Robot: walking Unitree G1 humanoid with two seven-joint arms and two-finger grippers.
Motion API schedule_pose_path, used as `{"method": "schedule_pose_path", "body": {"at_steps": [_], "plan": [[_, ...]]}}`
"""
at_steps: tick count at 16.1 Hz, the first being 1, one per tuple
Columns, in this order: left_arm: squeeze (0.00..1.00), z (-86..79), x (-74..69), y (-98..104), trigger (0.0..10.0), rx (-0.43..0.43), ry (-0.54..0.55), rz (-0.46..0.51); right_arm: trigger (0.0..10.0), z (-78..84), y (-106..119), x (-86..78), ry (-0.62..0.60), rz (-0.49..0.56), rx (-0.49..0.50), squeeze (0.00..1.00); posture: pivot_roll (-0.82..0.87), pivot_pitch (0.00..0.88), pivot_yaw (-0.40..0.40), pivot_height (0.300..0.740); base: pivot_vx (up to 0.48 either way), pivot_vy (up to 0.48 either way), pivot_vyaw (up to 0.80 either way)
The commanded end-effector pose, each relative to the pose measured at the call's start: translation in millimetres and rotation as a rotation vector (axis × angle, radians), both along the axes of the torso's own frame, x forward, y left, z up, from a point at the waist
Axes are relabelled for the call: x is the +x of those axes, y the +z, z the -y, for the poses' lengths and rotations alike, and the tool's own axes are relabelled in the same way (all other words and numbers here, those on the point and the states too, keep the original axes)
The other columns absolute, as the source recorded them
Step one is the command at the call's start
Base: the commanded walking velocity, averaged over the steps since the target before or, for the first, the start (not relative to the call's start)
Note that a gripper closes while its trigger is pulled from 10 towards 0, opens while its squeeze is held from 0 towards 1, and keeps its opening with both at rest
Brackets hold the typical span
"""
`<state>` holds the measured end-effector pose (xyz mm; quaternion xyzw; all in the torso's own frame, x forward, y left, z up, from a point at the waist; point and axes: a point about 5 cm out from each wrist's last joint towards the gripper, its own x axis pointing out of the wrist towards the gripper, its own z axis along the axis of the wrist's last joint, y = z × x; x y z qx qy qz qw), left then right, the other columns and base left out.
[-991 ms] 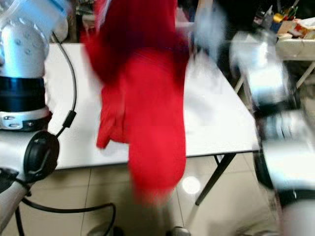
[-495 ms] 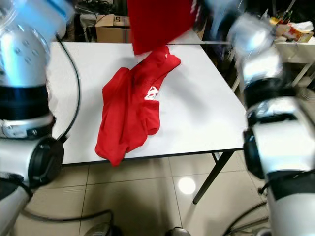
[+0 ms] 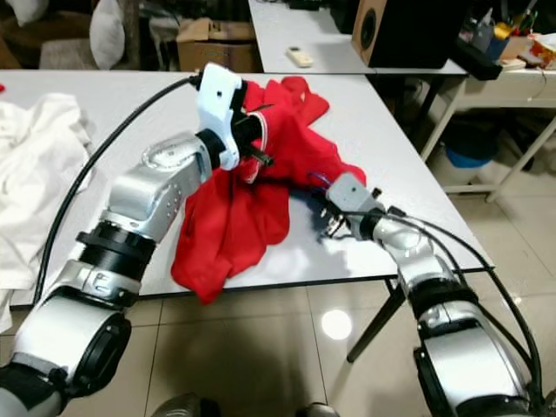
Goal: Hang hanger
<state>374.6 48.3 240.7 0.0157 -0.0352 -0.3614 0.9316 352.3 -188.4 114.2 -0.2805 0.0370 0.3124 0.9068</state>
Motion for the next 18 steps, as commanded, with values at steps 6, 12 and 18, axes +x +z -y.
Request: {"method": "schedule_pose_path", "body": {"at_steps": [6,12,18], "plan": [[0.0,-14.6,29.1,48.2,10.0,-0.099,0.206,0.125,10.0,7.3,-0.4,-27.0,0.231,-0.03,-0.038,0.0,-0.11,0.0,0.03,0.74,0.0,0.0,0.0],[0.0,-39.2,44.5,24.5,10.0,-0.007,0.384,0.069,10.0,49.3,50.6,-53.0,0.319,-0.078,-0.045,0.0,-0.12,0.0,0.05,0.74,0.0,0.0,0.0],[0.0,-51.5,32.1,-55.1,10.0,0.208,0.255,-0.089,10.0,75.6,162.3,-115.5,0.459,-0.017,0.166,0.0,-0.13,0.0,0.066,0.74,0.0,0.0,0.0]]}}
